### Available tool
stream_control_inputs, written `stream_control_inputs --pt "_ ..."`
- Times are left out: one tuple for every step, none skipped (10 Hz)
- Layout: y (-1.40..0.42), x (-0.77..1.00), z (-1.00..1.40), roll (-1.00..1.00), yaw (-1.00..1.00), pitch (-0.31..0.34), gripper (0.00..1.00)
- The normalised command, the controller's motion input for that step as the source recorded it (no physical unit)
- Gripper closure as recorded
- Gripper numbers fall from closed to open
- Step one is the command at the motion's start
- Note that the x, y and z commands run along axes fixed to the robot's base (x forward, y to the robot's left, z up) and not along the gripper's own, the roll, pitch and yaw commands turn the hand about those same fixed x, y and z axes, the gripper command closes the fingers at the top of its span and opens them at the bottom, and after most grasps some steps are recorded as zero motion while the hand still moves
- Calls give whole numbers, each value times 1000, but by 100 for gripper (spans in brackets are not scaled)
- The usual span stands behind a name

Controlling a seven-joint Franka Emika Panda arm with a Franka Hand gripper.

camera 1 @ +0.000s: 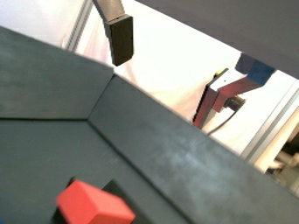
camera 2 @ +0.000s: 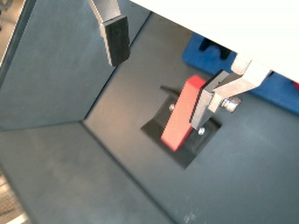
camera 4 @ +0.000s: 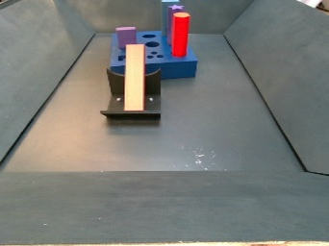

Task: Pick up the rectangle object. Move up. Place the rectangle object on the fixture. Regrasp the rectangle object. Move to above the board. Insert the rectangle object.
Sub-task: Regrasp the rectangle object.

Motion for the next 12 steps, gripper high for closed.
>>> stream_control_inputs --pt "-53 109 -10 539 274 162 0" --pt "-56 109 -10 418 277 132 0" --pt "-39 104 0 252 271 70 0" --pt "-43 94 1 193 258 22 0" --pt "-42 89 -3 170 233 -14 0" --pt "47 34 -1000 165 153 -111 0" --pt "47 36 -1000 162 116 -121 0" --pt "46 44 -1000 145 72 -148 0" --pt "43 47 -1000 103 24 -161 0" --pt "43 49 -1000 81 -8 -164 0" --pt "43 47 -1000 74 -30 -159 0" --pt "41 48 -1000 64 -63 -146 0"
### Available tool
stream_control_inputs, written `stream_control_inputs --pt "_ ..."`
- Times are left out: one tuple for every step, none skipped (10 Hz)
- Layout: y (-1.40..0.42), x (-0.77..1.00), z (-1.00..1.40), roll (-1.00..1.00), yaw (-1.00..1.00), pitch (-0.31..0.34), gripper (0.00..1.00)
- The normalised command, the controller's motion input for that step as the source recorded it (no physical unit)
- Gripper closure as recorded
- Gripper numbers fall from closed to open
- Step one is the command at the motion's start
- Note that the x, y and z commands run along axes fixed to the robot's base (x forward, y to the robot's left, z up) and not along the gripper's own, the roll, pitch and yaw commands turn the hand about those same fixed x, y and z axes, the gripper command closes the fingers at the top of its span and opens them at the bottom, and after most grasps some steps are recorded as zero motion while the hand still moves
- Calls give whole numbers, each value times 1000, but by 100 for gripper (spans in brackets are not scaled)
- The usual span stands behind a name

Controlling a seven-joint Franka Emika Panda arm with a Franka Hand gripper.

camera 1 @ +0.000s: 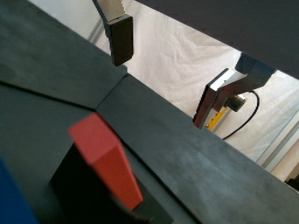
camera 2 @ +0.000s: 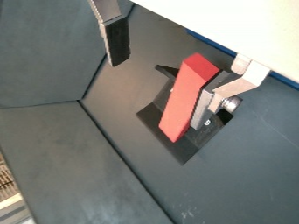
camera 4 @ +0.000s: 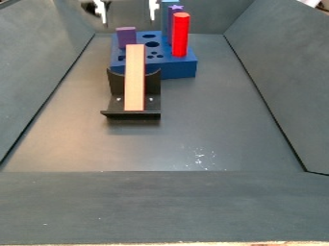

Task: Pick up the rectangle object. Move up. Place the rectangle object on the fixture. Regrasp the rectangle object. Move to above the board. Insert the rectangle object.
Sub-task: Regrasp the rectangle object, then move to above the board.

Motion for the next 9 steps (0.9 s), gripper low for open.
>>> stream_control_inputs --pt "38 48 -1000 61 -85 -130 0" --pt "36 53 -1000 59 -103 -100 0" --pt "34 49 -936 56 -106 -75 0" --pt "21 39 -704 54 -100 -45 0" --pt "16 39 -590 52 -92 -35 0" --pt "13 41 -368 53 -73 -12 0" --pt "9 42 -203 51 -56 9 0" --pt "0 0 0 0 0 0 100" --pt "190 -49 1000 -115 -55 -254 100"
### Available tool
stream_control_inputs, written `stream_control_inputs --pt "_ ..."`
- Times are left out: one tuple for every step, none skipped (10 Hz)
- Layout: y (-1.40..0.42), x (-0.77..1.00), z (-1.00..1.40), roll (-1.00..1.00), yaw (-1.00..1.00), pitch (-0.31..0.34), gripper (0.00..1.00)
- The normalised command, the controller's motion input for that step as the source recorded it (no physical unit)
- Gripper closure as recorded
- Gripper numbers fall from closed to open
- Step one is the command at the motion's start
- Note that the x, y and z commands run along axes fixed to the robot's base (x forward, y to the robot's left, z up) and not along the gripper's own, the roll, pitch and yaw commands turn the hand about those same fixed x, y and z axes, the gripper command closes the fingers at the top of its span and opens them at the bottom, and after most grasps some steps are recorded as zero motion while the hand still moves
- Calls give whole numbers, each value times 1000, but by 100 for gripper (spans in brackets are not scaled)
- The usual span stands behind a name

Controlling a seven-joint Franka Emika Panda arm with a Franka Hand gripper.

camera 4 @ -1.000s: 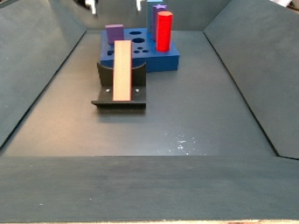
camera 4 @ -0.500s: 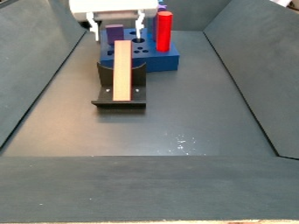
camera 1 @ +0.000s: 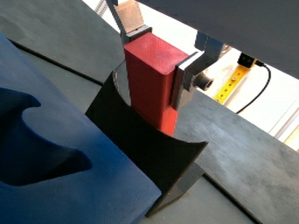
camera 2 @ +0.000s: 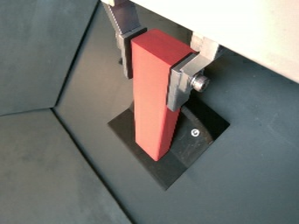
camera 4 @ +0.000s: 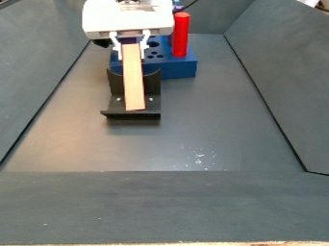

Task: Pick up the rectangle object. Move up. Place the rectangle object on the fixture. Regrasp the rectangle object. Move to above the board. Insert the rectangle object.
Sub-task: Move to above the board.

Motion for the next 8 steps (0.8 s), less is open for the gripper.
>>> stream_control_inputs --pt "189 -49 1000 -119 -58 -255 100" --pt "183 -63 1000 -125 -112 -240 100" --pt "175 -66 1000 -126 -149 -223 100" --pt "174 -68 1000 -128 -181 -191 100" --pt "172 -72 1000 -126 -205 -153 100" --pt "166 -77 1000 -114 -221 -94 100" --pt "162 -79 1000 -111 -219 -52 100" --pt "159 -84 1000 -111 -196 2 100"
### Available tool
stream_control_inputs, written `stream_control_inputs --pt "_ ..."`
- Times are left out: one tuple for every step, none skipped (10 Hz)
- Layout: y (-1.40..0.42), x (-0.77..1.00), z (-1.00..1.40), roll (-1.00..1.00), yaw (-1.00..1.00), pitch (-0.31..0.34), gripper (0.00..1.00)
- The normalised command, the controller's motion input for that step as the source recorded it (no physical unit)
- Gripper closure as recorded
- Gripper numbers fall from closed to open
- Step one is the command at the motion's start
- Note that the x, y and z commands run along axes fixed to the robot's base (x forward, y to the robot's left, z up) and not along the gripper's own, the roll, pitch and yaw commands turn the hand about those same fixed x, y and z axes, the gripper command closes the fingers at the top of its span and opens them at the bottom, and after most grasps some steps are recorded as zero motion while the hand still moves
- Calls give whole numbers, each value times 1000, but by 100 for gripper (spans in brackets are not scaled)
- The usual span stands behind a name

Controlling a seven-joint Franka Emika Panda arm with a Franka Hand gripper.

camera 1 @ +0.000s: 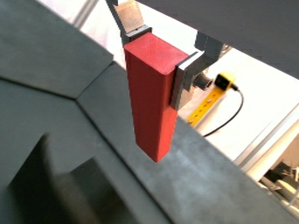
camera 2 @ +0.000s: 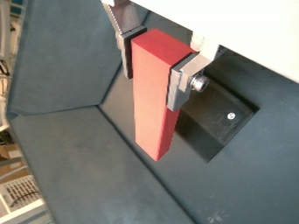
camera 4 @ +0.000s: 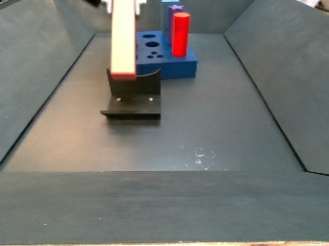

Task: Pick up the rectangle object. Move up. Place the rectangle object on the fixture. Regrasp the rectangle object. Move to above the board. Insert the rectangle object.
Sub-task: Move to above the board.

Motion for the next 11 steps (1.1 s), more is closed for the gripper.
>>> stream_control_inputs --pt "155 -87 1000 -114 -171 32 100" --pt "151 -90 1000 -116 -150 49 100" --pt "144 -97 1000 -110 -112 77 100" --pt "138 -101 1000 -103 -83 96 100" --pt "120 -101 1000 -91 -44 115 100" --pt "94 -87 885 -77 -18 122 100" --pt "49 -57 630 -65 15 119 100" --pt "35 -43 505 -61 28 120 100" --pt "13 -16 260 -56 51 128 100" --pt "-1000 -536 86 -1000 -87 61 100" --pt "-1000 -537 88 -1000 -84 50 100"
